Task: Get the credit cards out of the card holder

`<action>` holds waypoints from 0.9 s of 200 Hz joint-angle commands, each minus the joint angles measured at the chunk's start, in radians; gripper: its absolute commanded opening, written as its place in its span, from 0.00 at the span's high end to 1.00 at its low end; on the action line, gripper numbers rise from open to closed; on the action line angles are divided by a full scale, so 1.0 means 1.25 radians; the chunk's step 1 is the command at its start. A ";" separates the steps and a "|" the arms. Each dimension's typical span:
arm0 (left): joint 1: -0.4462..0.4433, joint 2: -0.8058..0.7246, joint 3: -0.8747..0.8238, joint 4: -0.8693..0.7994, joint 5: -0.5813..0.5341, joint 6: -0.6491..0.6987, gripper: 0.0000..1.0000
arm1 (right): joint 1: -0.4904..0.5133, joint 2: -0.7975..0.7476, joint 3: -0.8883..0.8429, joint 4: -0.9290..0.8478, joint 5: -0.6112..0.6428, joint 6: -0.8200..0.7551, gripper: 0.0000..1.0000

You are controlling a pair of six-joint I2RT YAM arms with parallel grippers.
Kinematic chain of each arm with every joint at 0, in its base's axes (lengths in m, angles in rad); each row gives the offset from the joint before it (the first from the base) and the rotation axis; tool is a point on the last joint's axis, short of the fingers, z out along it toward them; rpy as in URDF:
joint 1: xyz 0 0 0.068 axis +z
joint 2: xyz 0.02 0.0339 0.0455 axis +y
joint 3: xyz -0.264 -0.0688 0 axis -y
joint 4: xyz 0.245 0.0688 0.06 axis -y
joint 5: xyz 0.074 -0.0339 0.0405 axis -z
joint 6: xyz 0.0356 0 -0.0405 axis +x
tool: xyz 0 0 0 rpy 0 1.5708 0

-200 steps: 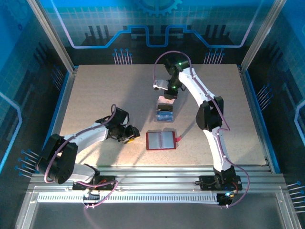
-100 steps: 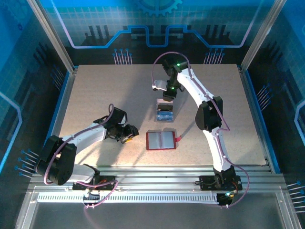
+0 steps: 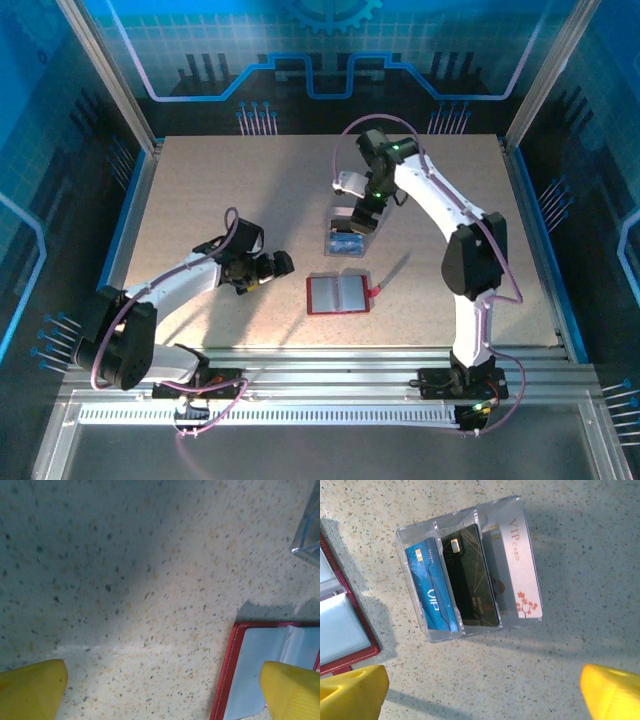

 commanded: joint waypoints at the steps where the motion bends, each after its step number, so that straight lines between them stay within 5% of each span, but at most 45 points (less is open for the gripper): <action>1: 0.011 0.017 0.049 -0.043 -0.064 0.063 0.01 | -0.020 -0.079 -0.090 0.092 0.025 0.052 0.00; 35: 0.026 0.005 0.075 -0.066 -0.155 0.118 0.01 | -0.054 -0.195 -0.280 0.224 0.052 0.119 0.00; 81: 0.049 -0.042 0.067 -0.079 -0.395 0.202 0.01 | -0.094 -0.329 -0.555 0.461 0.146 0.263 0.00; 140: 0.080 -0.141 -0.053 0.121 -0.589 0.320 0.01 | -0.246 -0.439 -0.876 0.829 0.060 0.515 0.00; 180: 0.109 -0.146 -0.168 0.398 -0.558 0.497 0.01 | -0.303 -0.469 -1.031 1.085 0.061 0.598 0.00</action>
